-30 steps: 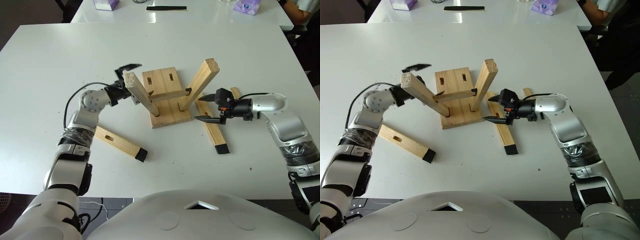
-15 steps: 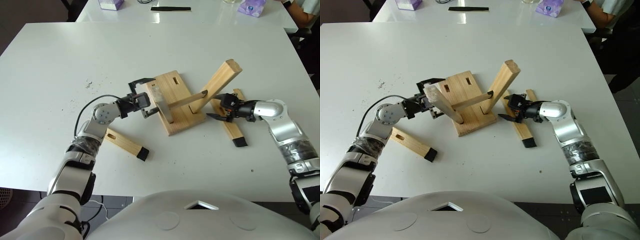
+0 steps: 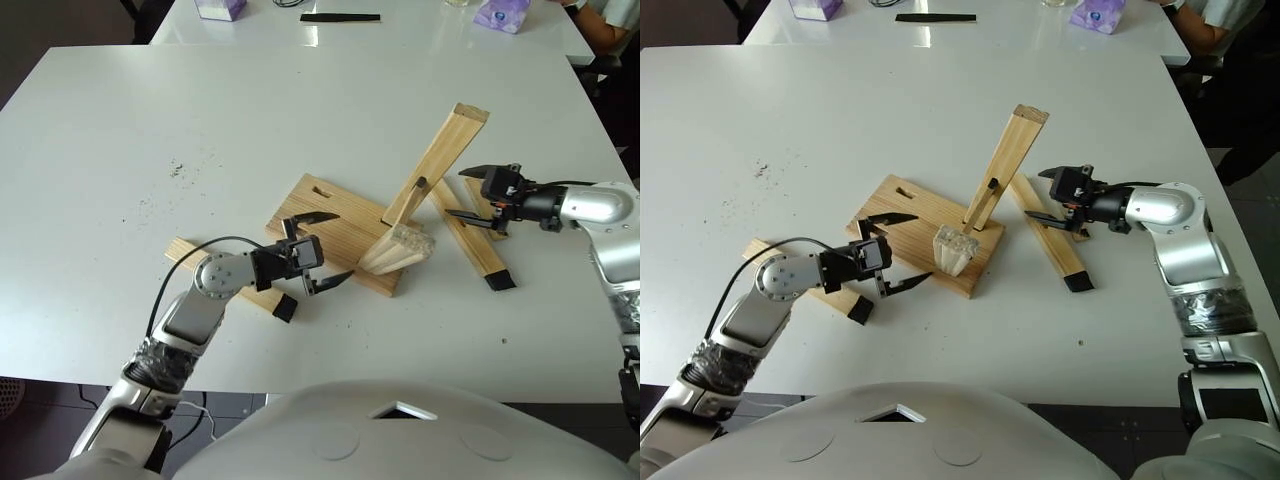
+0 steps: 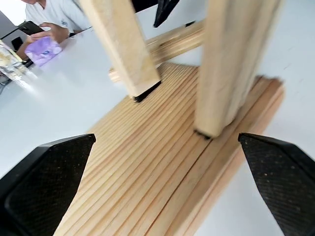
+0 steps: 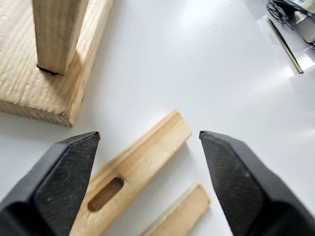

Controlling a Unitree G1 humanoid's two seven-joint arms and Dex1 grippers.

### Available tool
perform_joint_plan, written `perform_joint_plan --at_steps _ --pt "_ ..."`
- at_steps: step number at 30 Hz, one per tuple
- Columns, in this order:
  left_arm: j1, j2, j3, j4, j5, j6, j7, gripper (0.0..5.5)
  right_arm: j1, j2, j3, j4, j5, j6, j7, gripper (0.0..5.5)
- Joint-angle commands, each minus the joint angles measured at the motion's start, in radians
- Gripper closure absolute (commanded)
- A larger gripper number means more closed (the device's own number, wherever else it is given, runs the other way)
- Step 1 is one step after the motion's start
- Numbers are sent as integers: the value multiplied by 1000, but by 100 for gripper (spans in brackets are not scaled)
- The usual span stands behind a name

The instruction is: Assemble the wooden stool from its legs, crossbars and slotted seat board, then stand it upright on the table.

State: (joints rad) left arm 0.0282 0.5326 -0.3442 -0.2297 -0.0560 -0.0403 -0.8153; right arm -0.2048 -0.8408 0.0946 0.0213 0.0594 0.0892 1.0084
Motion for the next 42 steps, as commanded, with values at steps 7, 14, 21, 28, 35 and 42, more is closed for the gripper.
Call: perform_joint_plan --at_steps 7,14,21,28,35,42 --pt "-192 62 185 -48 -150 183 -49 10 268 -197 -177 -395 339 255 280 177" --pt "-471 81 149 367 -46 0 -160 10 248 -167 -52 -467 402 335 334 177" --pt "-733 -49 41 1037 239 -353 118 10 118 14 207 -381 249 348 231 177" --pt "-716 -113 10 1204 272 -520 100 10 102 85 298 -272 148 341 156 177" --pt "-514 41 -42 981 247 -586 -124 10 65 153 291 -127 46 269 28 177" --pt "-372 76 -46 720 113 -408 -204 10 -19 258 215 -35 54 278 -102 177"
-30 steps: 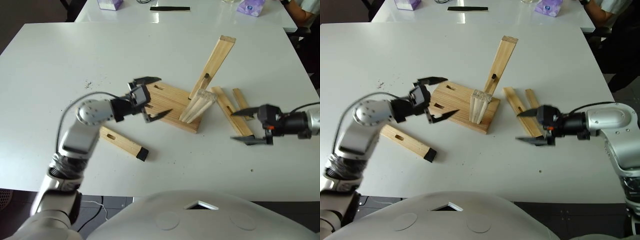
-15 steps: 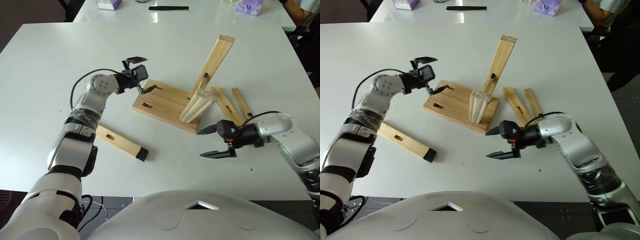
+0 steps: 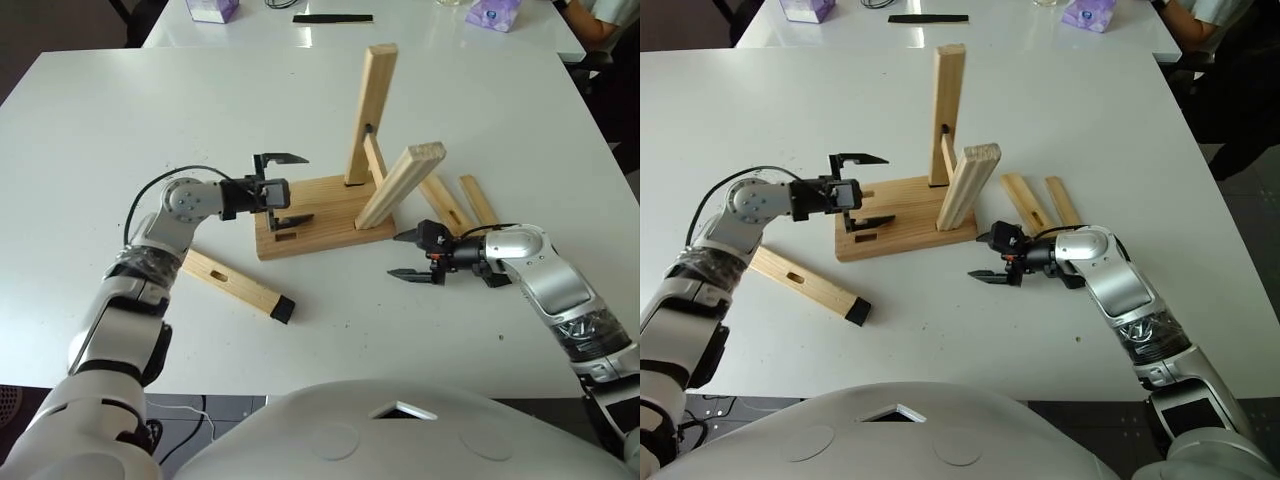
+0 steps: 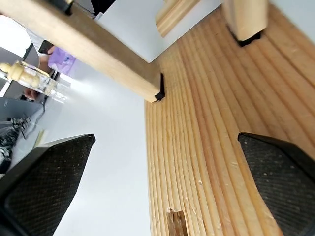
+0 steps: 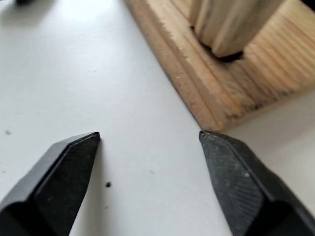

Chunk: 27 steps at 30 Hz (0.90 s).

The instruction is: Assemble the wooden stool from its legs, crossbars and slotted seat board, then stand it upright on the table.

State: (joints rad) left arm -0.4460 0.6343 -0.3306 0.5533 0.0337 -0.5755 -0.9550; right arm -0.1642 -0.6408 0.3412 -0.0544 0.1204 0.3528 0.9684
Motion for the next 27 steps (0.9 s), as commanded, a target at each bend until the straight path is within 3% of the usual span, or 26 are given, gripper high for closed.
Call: perform_joint_plan --at_steps 1,6,13,18,22,27 --pt "106 -49 -65 -98 7 168 -59 10 -76 77 -33 60 -14 14 -80 177" --pt "97 -200 -43 -290 -144 466 -5 10 -158 178 -20 194 -82 -22 -190 177" --pt "94 -245 19 -370 -183 637 32 10 -208 229 -48 330 -163 -116 -312 177" --pt "90 -147 143 -550 -244 702 11 10 -138 201 -82 200 -122 -107 -274 177" --pt "115 35 266 -626 -258 645 -81 10 -16 171 -124 -38 -4 15 -201 177" --pt "42 147 313 -161 -47 320 56 28 64 111 -116 -141 19 47 -148 175"
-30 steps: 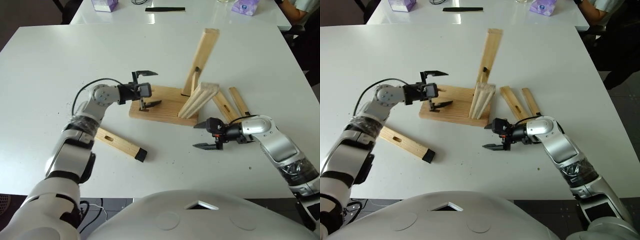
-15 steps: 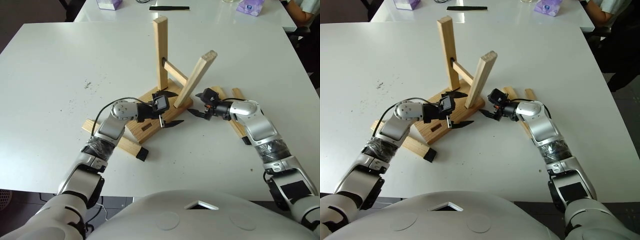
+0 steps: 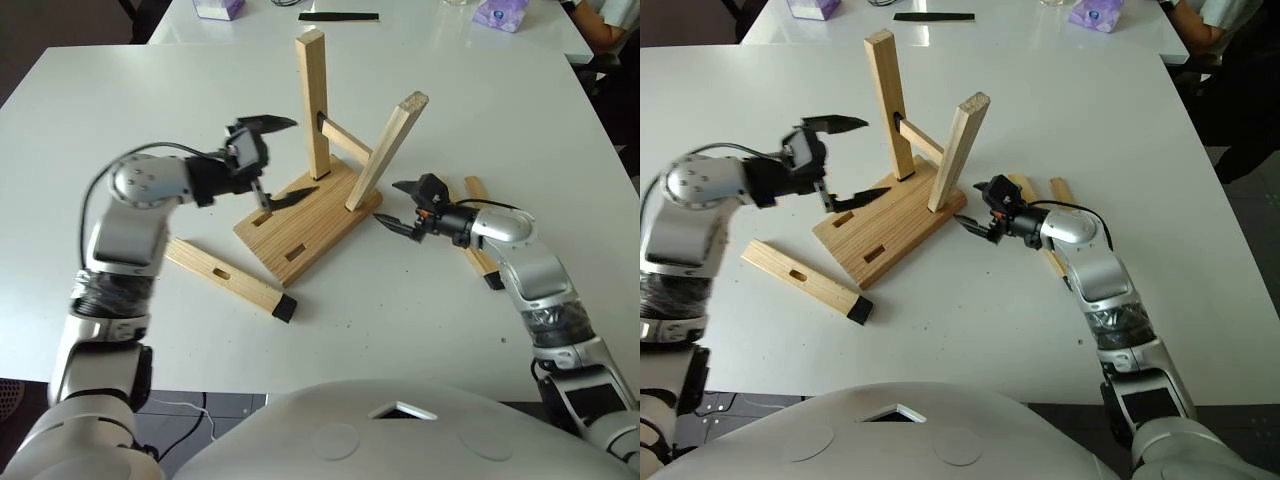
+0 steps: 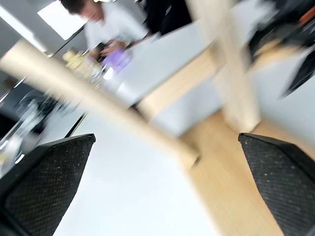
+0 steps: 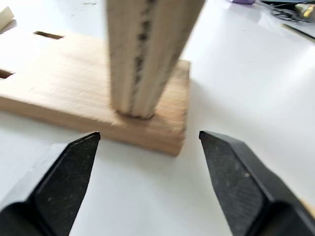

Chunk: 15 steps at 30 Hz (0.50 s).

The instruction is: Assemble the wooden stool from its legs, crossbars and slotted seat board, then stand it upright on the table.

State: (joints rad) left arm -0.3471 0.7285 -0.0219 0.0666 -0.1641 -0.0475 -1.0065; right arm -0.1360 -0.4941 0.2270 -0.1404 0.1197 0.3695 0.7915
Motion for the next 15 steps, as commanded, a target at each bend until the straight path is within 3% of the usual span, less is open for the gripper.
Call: perform_joint_plan --at_steps 1,5,9,15 --pt "-64 51 6 401 166 -246 129 37 37 -41 5 -54 13 28 33 175" --pt "-77 19 -48 628 270 -381 223 100 35 -55 22 -50 -4 41 45 175" --pt "-43 22 -187 767 481 -582 349 160 34 -75 48 -48 -23 35 68 175" --pt "2 -61 -206 715 347 -645 251 263 13 -40 88 6 -63 30 23 175"
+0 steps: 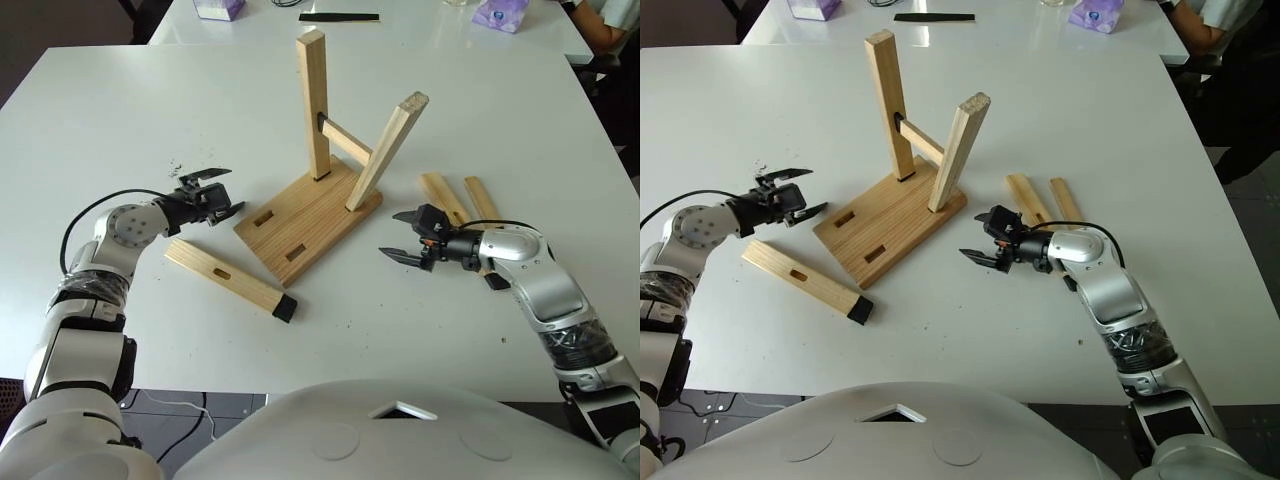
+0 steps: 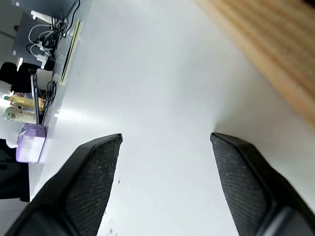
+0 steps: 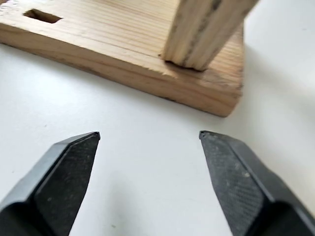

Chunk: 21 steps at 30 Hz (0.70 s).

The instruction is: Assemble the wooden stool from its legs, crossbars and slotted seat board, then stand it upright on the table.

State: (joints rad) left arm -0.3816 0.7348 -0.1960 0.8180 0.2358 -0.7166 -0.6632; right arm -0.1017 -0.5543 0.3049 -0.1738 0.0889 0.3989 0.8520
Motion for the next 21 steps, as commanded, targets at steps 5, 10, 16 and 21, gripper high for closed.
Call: perform_joint_plan --at_steps 5,10,16,21 --pt "35 -164 -37 -261 -198 154 -179 344 -45 54 2 114 -64 -19 -96 175" --pt "89 -177 -82 -403 -205 210 -244 344 -109 39 -4 195 -91 -49 -96 175" --pt "202 -173 -86 -611 -288 370 -299 344 -121 19 4 212 -104 -79 -73 175" --pt "231 -200 -14 -781 -381 546 -241 344 -128 12 1 221 -120 -100 -66 175"
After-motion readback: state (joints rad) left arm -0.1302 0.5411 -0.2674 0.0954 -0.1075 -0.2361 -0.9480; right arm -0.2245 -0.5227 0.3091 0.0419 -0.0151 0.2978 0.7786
